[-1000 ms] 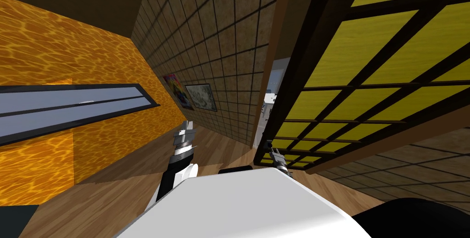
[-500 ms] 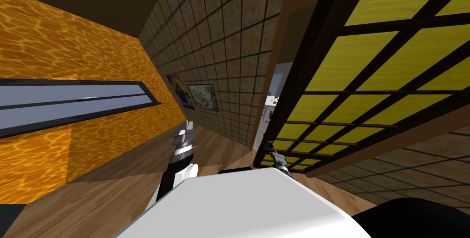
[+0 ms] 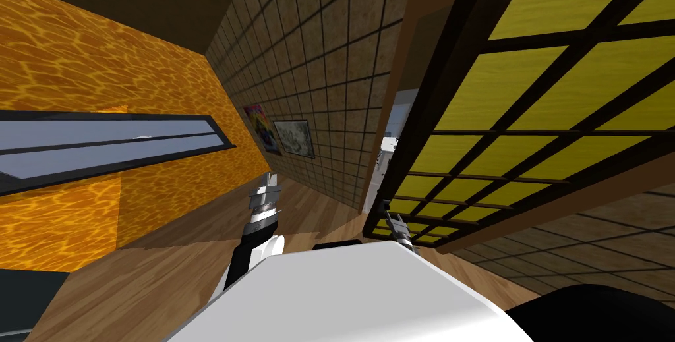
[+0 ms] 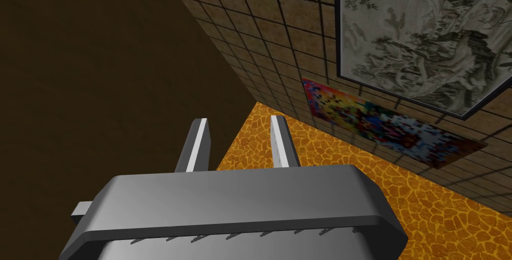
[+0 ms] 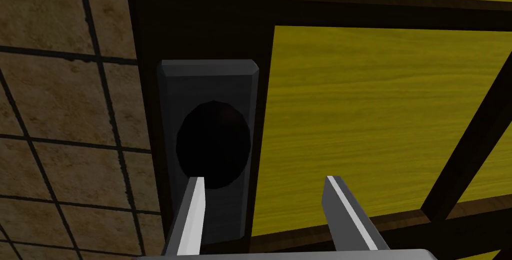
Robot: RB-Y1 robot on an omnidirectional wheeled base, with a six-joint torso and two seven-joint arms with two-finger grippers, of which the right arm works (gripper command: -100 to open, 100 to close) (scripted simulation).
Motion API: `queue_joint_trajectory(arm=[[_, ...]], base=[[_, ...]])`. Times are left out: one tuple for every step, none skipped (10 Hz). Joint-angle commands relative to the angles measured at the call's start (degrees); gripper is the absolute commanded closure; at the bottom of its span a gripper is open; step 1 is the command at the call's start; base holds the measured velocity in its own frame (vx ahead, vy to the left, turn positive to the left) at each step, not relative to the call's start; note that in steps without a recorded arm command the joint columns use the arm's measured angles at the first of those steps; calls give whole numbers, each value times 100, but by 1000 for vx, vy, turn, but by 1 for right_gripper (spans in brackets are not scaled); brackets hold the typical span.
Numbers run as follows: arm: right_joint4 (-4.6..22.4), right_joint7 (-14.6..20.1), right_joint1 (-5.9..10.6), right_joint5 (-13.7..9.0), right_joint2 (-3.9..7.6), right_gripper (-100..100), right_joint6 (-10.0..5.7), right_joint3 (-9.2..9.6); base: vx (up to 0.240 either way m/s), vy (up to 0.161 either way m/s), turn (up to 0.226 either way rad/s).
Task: Pull the door open
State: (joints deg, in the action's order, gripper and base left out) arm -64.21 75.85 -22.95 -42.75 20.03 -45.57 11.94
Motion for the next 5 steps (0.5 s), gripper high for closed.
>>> queue_joint_trajectory(arm=[[84, 82, 39, 69, -10, -100, -164, 97], [142, 127, 68, 128, -29, -100, -292, 171], [202, 174, 98, 188, -49, -100, -425, 249], [261, 220, 127, 248, -69, -100, -556, 325], [315, 262, 154, 303, -88, -100, -676, 395]], base=[[-172, -42, 106], [-180, -15, 115], [-213, -28, 102], [-199, -13, 172], [-192, -37, 118]])
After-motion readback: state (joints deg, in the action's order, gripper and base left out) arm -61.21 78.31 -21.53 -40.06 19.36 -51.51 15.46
